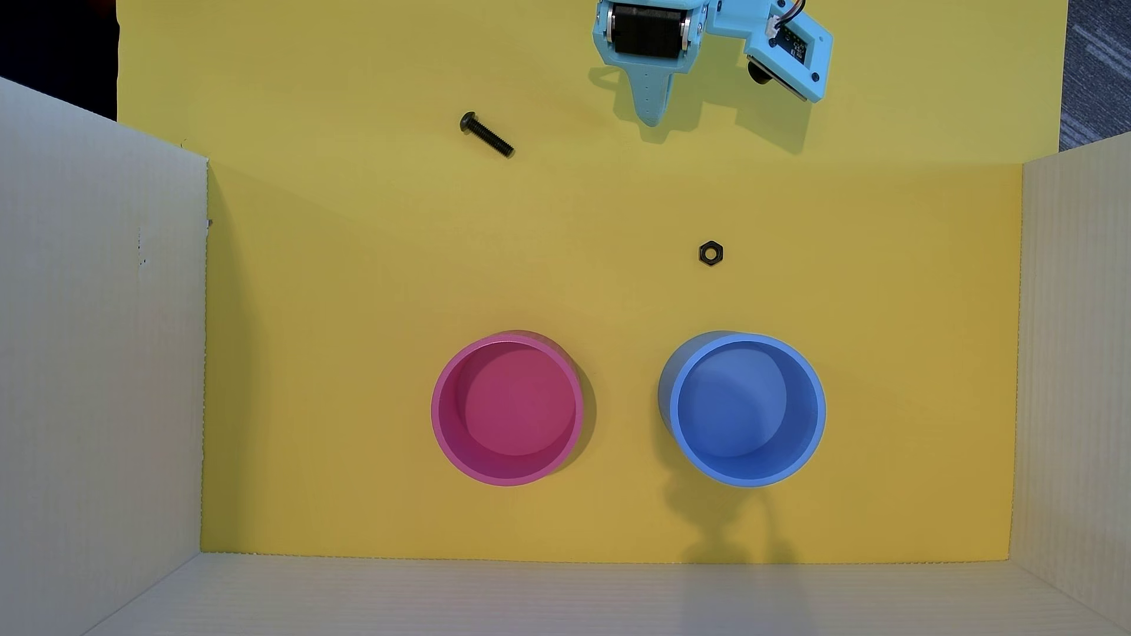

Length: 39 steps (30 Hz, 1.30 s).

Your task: Pick up the bolt and place it in the pink box

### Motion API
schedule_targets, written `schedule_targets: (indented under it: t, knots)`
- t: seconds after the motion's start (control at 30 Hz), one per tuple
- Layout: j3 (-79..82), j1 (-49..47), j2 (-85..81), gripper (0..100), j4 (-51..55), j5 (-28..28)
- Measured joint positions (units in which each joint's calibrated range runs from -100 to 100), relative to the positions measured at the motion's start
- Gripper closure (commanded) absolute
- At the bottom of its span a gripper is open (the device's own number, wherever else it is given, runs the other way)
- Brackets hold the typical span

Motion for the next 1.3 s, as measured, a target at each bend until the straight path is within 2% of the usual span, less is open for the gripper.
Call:
schedule_targets:
  t: [1.3]
  knots:
    - [0.0,1.53,0.0,99,0.17,-0.29]
